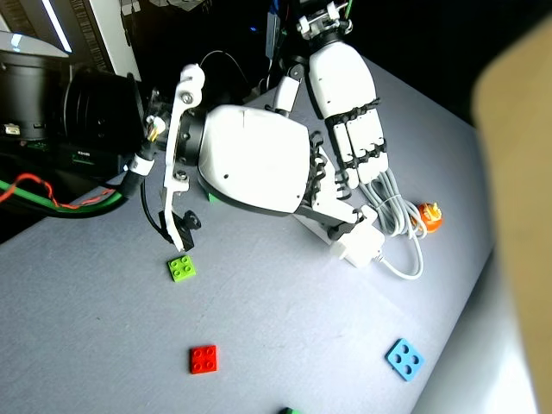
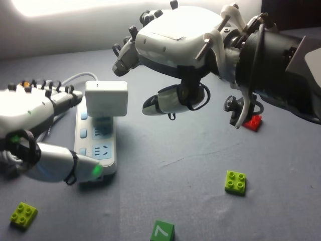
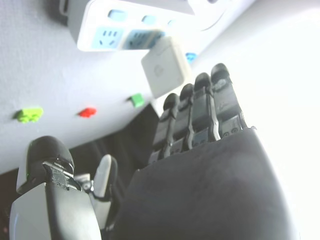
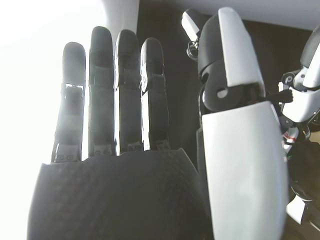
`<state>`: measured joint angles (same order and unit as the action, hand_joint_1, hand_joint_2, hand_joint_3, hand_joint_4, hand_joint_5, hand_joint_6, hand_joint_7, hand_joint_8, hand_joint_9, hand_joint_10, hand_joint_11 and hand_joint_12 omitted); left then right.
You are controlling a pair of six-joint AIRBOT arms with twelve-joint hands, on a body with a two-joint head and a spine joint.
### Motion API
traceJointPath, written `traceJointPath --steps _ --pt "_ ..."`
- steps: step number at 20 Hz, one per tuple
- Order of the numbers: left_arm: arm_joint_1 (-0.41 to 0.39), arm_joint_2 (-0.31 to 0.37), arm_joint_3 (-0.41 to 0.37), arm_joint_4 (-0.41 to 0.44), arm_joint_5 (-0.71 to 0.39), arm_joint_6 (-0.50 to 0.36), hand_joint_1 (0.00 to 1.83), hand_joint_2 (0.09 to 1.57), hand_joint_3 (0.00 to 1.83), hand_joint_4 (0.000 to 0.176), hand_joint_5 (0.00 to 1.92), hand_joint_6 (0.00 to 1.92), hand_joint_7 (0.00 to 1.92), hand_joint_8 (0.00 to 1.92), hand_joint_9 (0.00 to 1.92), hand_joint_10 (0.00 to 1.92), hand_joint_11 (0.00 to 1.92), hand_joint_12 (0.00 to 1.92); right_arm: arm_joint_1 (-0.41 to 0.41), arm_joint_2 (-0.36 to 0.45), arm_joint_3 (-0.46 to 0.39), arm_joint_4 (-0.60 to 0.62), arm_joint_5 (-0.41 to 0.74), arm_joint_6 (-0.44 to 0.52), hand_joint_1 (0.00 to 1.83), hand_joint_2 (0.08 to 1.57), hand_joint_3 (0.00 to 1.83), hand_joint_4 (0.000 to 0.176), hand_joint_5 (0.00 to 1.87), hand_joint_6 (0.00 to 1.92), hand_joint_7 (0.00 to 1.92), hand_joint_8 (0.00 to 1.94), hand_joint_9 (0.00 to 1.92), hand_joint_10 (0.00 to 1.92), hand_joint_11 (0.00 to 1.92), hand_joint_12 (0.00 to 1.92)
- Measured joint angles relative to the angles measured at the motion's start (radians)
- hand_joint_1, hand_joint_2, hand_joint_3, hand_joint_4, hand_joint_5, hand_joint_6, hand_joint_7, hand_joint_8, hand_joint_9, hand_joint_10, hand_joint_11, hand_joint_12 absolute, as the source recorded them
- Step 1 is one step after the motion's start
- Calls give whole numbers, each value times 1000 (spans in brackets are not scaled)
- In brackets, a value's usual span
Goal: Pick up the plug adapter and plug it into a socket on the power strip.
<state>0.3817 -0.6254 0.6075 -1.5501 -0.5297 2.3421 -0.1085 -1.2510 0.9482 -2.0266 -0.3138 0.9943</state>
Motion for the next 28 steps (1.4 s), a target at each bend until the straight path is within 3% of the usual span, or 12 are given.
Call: traceJointPath --steps 5,9,19,23,24,25,26,27,28 --pt "-75 -6 18 -13 18 42 314 979 5 0 0 0 0 0 0 0 0 0 11 2 -19 3 -13 -5 1070 1043 7 0 679 0 714 1 689 2 189 1164" --pt "-146 -21 34 -127 5 196 325 966 0 0 0 0 0 0 0 0 0 0 19 11 -23 5 -17 -22 1065 1037 3 0 667 0 702 0 678 0 181 1159" --pt "-148 -21 -10 -134 -45 213 321 966 0 0 0 0 0 0 0 0 0 0 18 14 -24 6 -24 -26 1047 1036 0 0 660 4 687 5 649 5 155 1151" --pt "-141 -21 -10 -138 -45 216 299 972 3 0 0 0 0 0 0 0 0 0 18 16 -24 6 -24 -28 1064 985 0 0 771 31 831 47 796 66 277 1127" --pt "-141 -21 -10 -140 -44 216 294 980 6 0 0 0 34 13 32 13 37 17 18 16 -24 6 -24 -29 1036 958 24 0 777 122 812 176 771 265 328 1123" --pt "-140 -21 -10 -141 -44 216 313 1004 0 0 44 8 149 16 152 26 7 479 18 16 -24 6 -24 -29 1001 959 19 0 692 450 620 755 628 738 360 1232" --pt "-140 -21 -10 -140 -44 216 385 1012 0 0 244 29 364 154 260 515 1 1189 18 16 -24 6 -25 -29 984 971 9 0 582 782 499 1147 523 1088 377 1343" --pt "-140 -21 -10 -140 -44 215 453 1025 1 0 186 919 213 1183 153 1493 31 1775 18 16 -24 6 -24 -30 965 988 4 0 512 1055 444 1486 473 1456 388 1567" --pt "-140 -21 -10 -142 -43 215 446 1083 9 0 212 1417 264 1716 234 1835 234 1892 18 16 -24 6 -24 -31 913 998 3 0 475 1382 425 1819 450 1828 396 1850"
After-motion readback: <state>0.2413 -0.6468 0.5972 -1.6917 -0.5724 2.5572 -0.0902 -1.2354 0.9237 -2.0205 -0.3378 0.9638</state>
